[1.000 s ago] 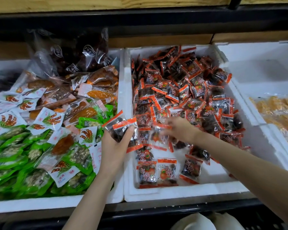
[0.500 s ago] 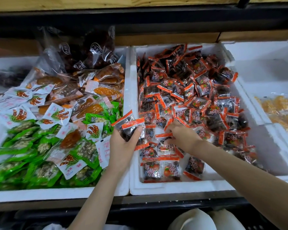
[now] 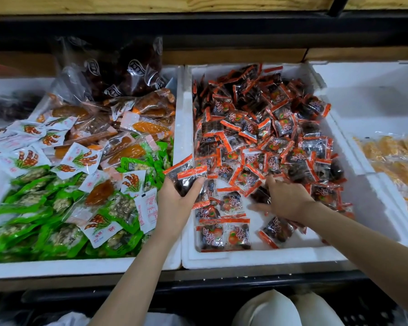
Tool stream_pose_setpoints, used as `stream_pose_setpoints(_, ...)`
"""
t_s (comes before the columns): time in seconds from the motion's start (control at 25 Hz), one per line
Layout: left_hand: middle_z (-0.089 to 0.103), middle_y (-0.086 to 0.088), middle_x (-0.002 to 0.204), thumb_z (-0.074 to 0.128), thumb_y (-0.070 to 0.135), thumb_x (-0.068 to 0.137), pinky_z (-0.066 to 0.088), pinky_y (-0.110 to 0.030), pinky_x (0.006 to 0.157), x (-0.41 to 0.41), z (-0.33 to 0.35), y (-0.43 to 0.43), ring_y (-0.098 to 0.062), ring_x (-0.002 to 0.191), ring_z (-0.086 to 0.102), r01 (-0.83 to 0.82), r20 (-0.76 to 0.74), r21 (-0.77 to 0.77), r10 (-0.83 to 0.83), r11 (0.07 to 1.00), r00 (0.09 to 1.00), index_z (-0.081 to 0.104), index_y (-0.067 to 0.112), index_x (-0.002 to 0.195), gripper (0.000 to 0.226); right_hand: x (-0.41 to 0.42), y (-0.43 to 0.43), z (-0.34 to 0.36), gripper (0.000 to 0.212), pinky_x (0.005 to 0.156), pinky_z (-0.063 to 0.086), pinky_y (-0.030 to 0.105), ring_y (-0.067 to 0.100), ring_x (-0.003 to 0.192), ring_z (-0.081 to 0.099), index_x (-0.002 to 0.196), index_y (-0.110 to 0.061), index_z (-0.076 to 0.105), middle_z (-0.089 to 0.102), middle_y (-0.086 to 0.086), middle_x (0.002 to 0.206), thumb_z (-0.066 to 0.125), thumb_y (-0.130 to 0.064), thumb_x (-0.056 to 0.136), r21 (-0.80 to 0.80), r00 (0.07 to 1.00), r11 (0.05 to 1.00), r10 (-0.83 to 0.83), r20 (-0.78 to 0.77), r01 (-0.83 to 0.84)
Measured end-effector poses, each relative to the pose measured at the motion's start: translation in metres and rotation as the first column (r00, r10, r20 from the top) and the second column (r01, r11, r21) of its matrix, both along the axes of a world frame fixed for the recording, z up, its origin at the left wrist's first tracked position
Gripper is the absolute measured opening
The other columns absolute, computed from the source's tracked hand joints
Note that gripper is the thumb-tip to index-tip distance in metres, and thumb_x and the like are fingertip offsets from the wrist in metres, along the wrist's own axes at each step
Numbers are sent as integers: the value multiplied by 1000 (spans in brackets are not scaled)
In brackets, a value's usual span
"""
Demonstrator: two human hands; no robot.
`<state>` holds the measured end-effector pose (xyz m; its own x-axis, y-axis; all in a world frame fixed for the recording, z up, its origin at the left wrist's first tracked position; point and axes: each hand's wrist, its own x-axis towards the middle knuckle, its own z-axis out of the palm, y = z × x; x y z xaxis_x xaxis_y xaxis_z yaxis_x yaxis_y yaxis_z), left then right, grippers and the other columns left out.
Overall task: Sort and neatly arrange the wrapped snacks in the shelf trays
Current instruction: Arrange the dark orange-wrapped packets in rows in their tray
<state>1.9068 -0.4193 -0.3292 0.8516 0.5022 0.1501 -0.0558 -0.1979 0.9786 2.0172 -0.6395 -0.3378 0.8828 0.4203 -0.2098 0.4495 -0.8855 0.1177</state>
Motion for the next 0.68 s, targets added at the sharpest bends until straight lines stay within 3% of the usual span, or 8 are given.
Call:
stream_pose_setpoints(0.08,67,5,84,70,21,83,48,-11,66,-1,2,-1,1,75,63,-3,-2,9,3,1000,1000,61,12,98,20,-3,0,-5,95,63,47,29,19,83,62,134,-6,27,62,3,98,38,-80,75,35,997,996,-82,-10,82)
stream_pose_setpoints(0.24,65,6,82,70,19,83,46,-7,62,-2,3,-2,7,69,61,-11,-12,30,12,999,1000,60,13,98,18,1,-8,-1,70,66,50,33,23,80,62,122,-4,36,59,4,87,48,-62,85,164,969,961,-200,-148,223)
stream_pose_setpoints(0.28,65,6,82,69,19,84,45,-6,62,-3,3,-3,8,69,60,-11,-14,42,12,999,1000,60,12,98,18,1,-11,2,63,69,52,35,23,82,61,122,-4,37,59,5,89,52,-55,87,220,967,947,-203,-155,234)
stream_pose_setpoints(0.36,65,8,84,69,19,84,45,-5,64,-3,4,-3,8,73,60,-9,-11,72,10,997,1000,59,13,99,19,-6,-15,6,66,90,49,38,26,106,55,128,-6,35,56,9,113,63,-46,84,313,981,933,-145,-126,178)
stream_pose_setpoints(0.48,66,5,87,69,23,84,49,-15,73,-2,3,-4,-3,82,63,3,-12,132,-1,991,1000,59,13,102,23,-27,-19,6,82,105,39,37,28,126,38,137,-12,29,37,9,135,73,-43,74,192,983,979,-30,-180,65)
stream_pose_setpoints(0.56,68,1,87,69,24,84,50,-24,72,-2,2,-5,-10,82,64,5,-15,175,-2,985,1000,59,10,101,24,-35,-24,1,85,101,42,37,29,123,42,136,-14,29,35,9,135,78,-39,71,104,969,993,-27,-246,54)
stream_pose_setpoints(0.68,68,-1,87,68,26,85,51,-26,71,-2,3,-7,-12,81,65,0,-19,196,4,981,1000,60,8,102,27,-33,-33,1,67,87,46,28,19,104,54,126,-16,42,48,4,124,77,-36,72,157,950,983,-46,-310,98)
